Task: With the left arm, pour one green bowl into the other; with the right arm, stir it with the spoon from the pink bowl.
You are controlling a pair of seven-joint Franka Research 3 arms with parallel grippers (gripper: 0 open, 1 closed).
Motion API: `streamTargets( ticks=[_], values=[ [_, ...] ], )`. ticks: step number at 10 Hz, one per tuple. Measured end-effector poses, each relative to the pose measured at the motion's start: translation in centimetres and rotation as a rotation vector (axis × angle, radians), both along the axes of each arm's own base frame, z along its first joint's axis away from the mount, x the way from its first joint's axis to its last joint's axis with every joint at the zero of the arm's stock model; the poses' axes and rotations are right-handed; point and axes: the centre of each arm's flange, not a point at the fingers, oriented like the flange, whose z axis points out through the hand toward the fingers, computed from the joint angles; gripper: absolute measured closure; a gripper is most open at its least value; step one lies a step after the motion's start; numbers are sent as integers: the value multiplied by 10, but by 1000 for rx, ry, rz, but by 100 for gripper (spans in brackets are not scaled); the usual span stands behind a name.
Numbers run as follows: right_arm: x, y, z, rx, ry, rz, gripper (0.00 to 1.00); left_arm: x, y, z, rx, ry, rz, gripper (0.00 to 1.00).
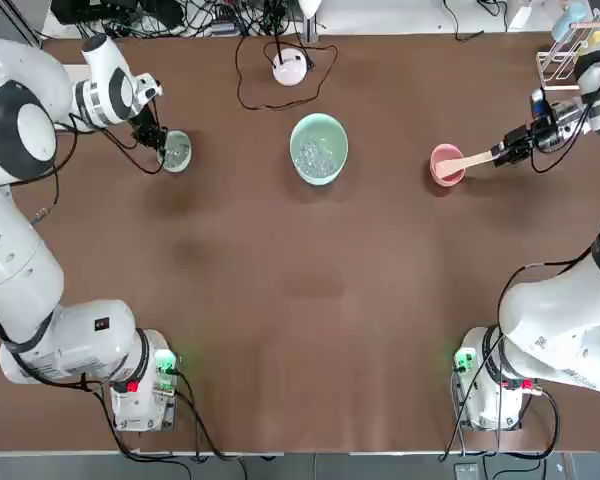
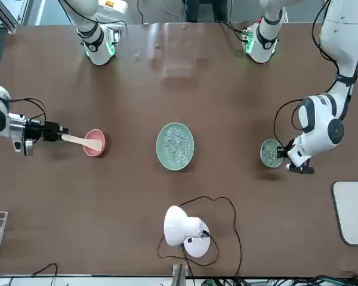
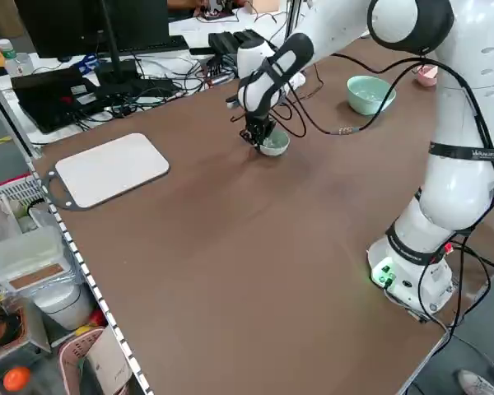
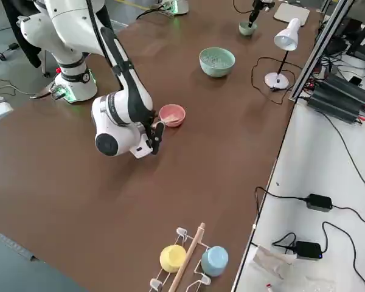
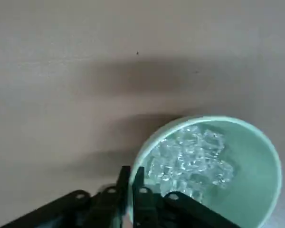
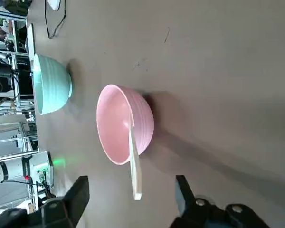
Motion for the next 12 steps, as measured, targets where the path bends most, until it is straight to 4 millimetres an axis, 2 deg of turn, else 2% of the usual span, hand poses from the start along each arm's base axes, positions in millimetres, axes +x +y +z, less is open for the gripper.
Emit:
streamTargets(
  ticks=[3,4,5,6,7,9,10,12],
  values=[
    [-10,-4,-7,33,15,-41,23,3,0,6,1,-13,0,95],
    [-14,-6,-10,38,20,-48,25,8,1,19,6,-38,10,95],
    [-16,-6,-12,43,24,-54,25,16,0,41,11,-68,45,95],
    [-19,-6,-15,50,30,-61,32,22,-7,70,12,-74,82,95],
    [-21,-4,-18,58,36,-66,34,28,-25,106,6,-54,131,95],
    [-26,-5,-23,78,43,-94,44,44,-79,173,-8,-27,232,95],
    [-28,-5,-25,84,47,-101,44,48,-105,194,-10,-16,283,95],
    [-29,-6,-26,89,47,-108,50,48,-146,218,55,0,383,95]
  ],
)
